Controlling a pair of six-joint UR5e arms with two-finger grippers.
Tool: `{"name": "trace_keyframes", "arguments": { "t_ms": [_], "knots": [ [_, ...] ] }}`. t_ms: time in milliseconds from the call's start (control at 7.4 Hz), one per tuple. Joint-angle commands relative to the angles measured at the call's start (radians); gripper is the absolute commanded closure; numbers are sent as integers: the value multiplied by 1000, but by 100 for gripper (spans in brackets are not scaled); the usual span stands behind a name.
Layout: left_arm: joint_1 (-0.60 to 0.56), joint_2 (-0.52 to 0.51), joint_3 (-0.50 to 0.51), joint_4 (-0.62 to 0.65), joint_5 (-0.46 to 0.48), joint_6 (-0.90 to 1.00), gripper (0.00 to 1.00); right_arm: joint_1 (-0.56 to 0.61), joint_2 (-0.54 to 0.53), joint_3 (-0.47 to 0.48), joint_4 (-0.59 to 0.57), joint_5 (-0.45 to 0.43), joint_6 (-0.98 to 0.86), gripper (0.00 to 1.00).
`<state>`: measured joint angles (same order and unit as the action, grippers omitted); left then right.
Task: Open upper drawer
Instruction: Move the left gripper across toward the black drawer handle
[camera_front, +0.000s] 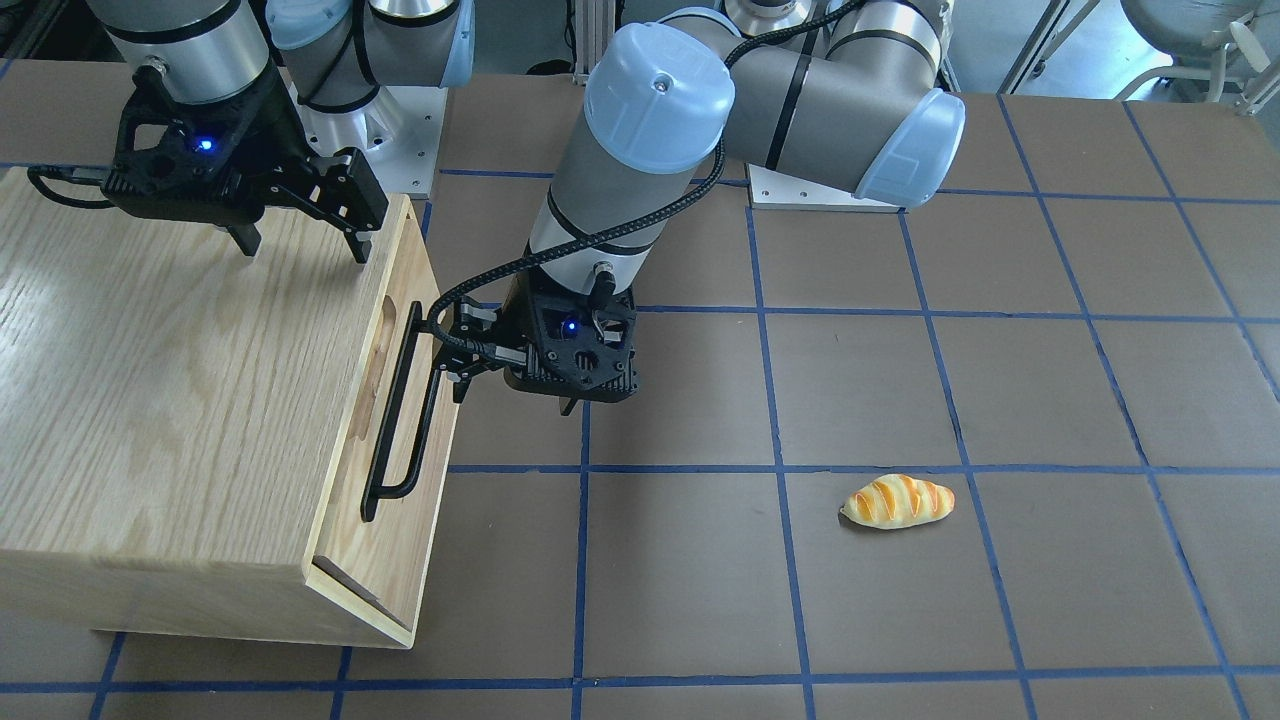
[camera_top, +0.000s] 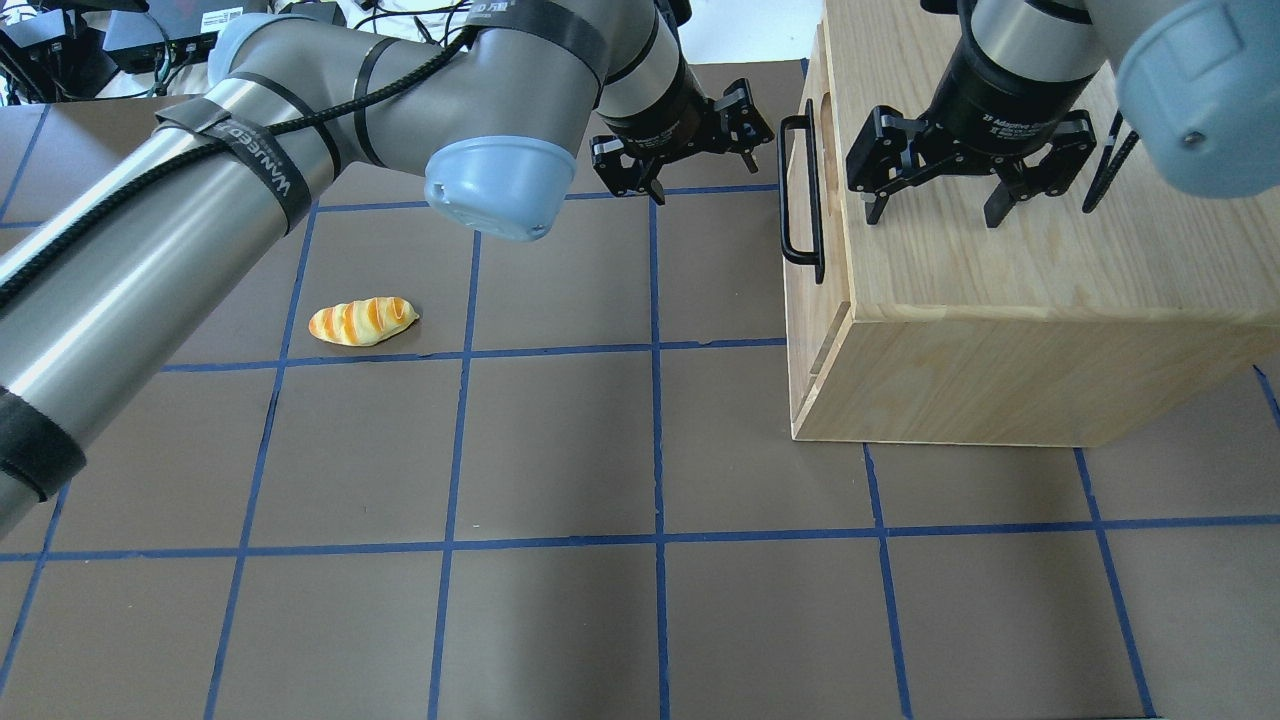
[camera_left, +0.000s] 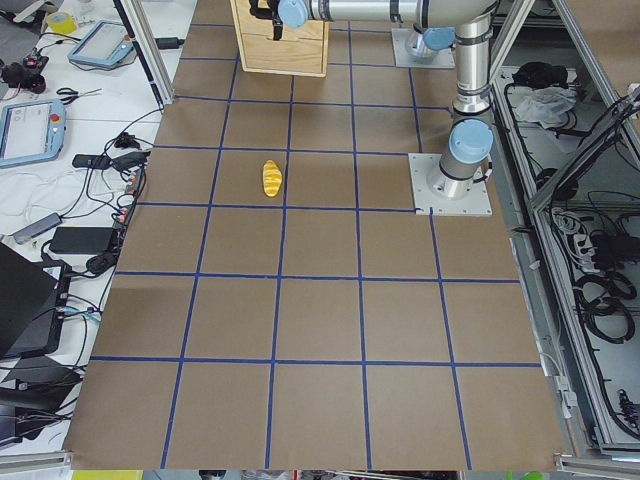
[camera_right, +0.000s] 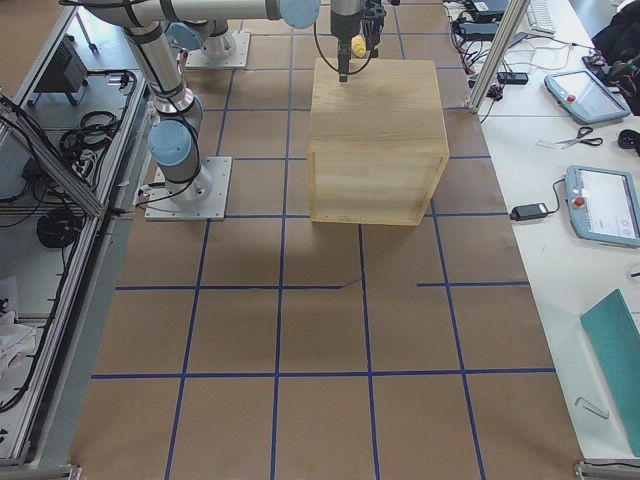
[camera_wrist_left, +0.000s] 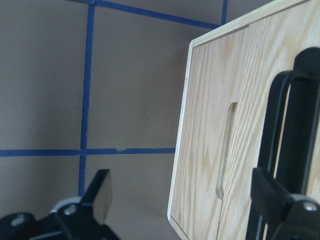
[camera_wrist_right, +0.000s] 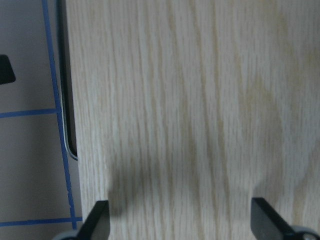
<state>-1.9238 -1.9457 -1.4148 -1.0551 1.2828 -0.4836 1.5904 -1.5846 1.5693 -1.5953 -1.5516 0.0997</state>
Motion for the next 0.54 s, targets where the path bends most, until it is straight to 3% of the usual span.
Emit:
{"name": "trace_keyframes", "arguments": {
  "t_ms": [0,405],
  "knots": [
    [-14,-13,0,15,-34,0,0,0,0,0,0,1,0,0],
    [-27,-27,0,15,-34,-13,0,0,0,0,0,-1,0,0]
  ]
}}
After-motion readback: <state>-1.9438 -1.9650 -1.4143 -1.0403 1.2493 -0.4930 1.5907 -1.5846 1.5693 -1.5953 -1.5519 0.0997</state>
